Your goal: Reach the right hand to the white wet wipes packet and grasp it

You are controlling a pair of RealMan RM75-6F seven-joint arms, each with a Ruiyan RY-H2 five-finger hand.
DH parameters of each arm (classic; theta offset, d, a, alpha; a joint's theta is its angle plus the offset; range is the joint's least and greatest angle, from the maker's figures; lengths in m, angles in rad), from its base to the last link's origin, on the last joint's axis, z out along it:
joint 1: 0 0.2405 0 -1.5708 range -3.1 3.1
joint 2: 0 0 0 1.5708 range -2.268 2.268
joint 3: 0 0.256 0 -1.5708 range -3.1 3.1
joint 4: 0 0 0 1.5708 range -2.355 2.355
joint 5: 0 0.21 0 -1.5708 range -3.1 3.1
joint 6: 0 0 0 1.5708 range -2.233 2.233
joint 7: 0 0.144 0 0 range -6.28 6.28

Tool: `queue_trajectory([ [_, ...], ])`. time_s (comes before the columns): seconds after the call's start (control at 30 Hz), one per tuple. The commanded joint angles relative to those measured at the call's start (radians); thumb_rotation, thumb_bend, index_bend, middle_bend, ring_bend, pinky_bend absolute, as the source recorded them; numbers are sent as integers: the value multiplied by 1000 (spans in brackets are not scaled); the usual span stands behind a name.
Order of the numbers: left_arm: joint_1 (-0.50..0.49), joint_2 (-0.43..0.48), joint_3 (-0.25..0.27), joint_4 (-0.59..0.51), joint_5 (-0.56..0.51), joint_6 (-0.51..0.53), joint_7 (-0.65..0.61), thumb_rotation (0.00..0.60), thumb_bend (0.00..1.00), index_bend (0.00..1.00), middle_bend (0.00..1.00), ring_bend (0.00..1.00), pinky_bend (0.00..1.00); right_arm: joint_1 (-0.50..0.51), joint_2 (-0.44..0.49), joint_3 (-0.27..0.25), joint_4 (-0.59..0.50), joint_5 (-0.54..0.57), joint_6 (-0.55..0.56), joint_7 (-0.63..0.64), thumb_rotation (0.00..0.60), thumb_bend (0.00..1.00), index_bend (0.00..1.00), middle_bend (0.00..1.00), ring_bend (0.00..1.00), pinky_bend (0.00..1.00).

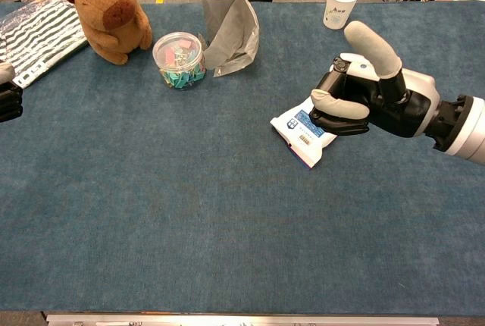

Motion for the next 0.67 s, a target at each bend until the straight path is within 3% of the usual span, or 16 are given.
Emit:
queue_trajectory([
  [0.03, -8, -14, 20, 22, 32, 42, -50, 0, 0, 1000, 1000, 1000, 1000, 29, -7, -52, 61, -64, 87, 111, 0, 0, 1000, 1000, 1000, 1000],
  [0.33, -26, -50, 80, 112, 137, 179, -211, 0, 0, 1000, 1000, 1000, 1000, 85, -27, -130, 113, -144, 179, 298, 0, 0, 1000, 1000, 1000, 1000],
  [0.67, -43, -48, 115, 115, 122, 209, -212, 0, 0, 1000, 1000, 1000, 1000, 107, -29, -167, 127, -147, 234, 298, 0, 0, 1000, 1000, 1000, 1000],
])
